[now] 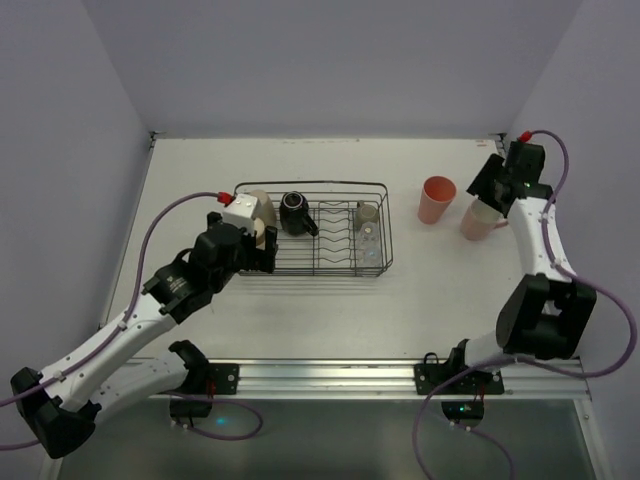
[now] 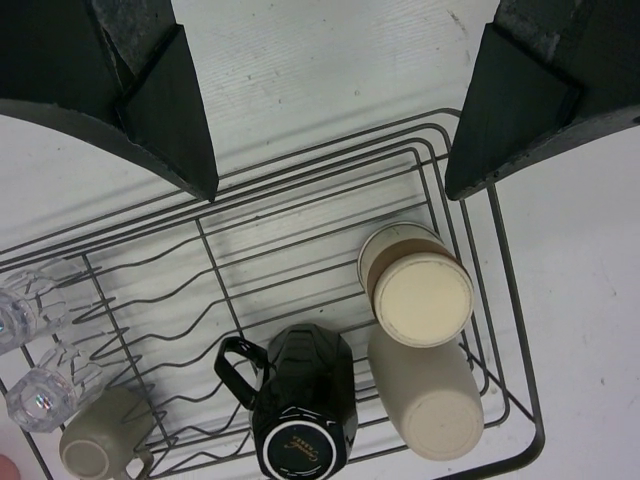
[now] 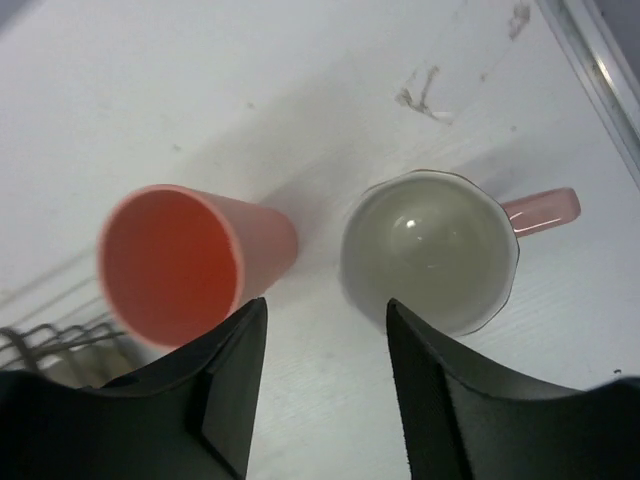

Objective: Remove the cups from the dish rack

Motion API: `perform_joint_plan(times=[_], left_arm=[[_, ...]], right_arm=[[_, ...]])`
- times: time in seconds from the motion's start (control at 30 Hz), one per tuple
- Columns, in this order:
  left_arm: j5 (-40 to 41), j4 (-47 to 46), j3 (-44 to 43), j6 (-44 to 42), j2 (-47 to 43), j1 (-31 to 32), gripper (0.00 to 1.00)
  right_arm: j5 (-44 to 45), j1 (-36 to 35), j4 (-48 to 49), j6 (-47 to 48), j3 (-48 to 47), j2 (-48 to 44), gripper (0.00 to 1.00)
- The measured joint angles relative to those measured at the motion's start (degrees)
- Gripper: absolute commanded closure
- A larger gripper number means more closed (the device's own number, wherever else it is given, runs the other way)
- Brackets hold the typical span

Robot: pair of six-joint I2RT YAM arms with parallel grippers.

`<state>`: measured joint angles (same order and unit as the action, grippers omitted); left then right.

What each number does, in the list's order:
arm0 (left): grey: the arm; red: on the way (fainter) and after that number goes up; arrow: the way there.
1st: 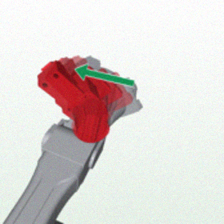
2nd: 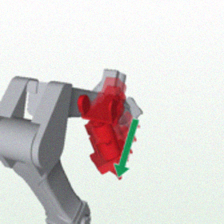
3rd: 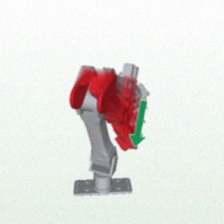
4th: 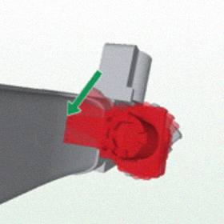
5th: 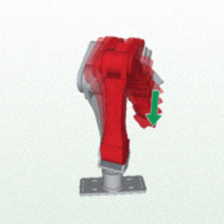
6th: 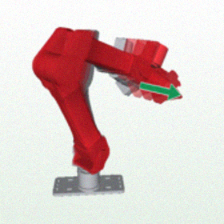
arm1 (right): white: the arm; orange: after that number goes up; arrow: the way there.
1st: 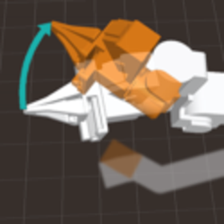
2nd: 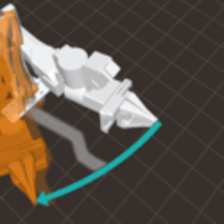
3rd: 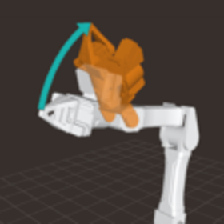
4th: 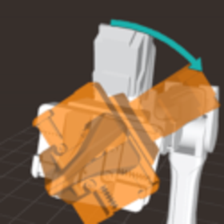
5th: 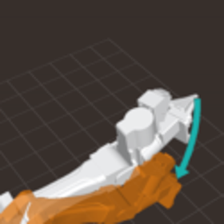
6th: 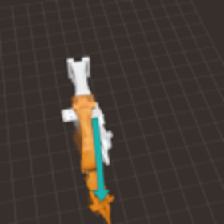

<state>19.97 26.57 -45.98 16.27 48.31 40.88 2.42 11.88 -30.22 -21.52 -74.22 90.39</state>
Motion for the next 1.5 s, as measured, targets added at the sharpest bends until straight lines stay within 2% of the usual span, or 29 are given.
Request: perform_joint_plan(times=[0.13, 0.3, 0.5, 0.73, 0.93, 1.23, 1.37, 1.4, 1.43, 1.5], left_arm=[[1.3, 0.2, -2.6, 2.0, 2.8, 0.0, 0.0], [4.0, -0.8, -4.4, 4.8, 8.4, 0.0, 0.0], [7.1, -3.9, -5.7, 7.2, 18.9, -3.9, 0.04], [7.8, -7.9, -5.8, 8.1, 25.6, -9.3, 0.06], [7.7, -9.7, -6.0, 8.2, 31.0, -9.9, 0.08], [9.5, -12.9, -6.0, 8.2, 34.3, -10.5, 0.12], [9.7, -15.4, -4.8, 8.1, 35.1, -10.5, 0.24], [9.9, -15.6, -4.5, 8.0, 35.1, -10.5, 0.31], [10.0, -16.0, -4.3, 8.1, 35.2, -10.6, 0.43], [10.1, -16.7, -4.2, 8.0, 35.3, -10.6, 0.54]], right_arm=[[-3.1, -0.1, 4.0, -1.5, 5.0, -13.4, 0.39], [-9.1, -2.0, 13.6, -5.0, 17.9, -29.5, 0.35], [-16.5, -9.1, 19.8, -8.4, 31.9, -41.4, 0.35], [-23.3, -12.6, 25.0, -10.3, 38.6, -45.2, 0.36], [-27.1, -13.9, 27.6, -11.1, 39.1, -45.4, 0.36], [-29.4, -14.9, 28.7, -12.1, 39.1, -46.3, 0.36], [-30.1, -15.8, 28.7, -12.6, 39.1, -46.2, 0.34], [-30.3, -16.0, 28.7, -12.7, 39.1, -46.2, 0.34], [-30.5, -16.3, 28.7, -12.9, 39.1, -46.2, 0.32], [-30.6, -17.0, 28.6, -13.2, 39.1, -46.2, 0.3]])
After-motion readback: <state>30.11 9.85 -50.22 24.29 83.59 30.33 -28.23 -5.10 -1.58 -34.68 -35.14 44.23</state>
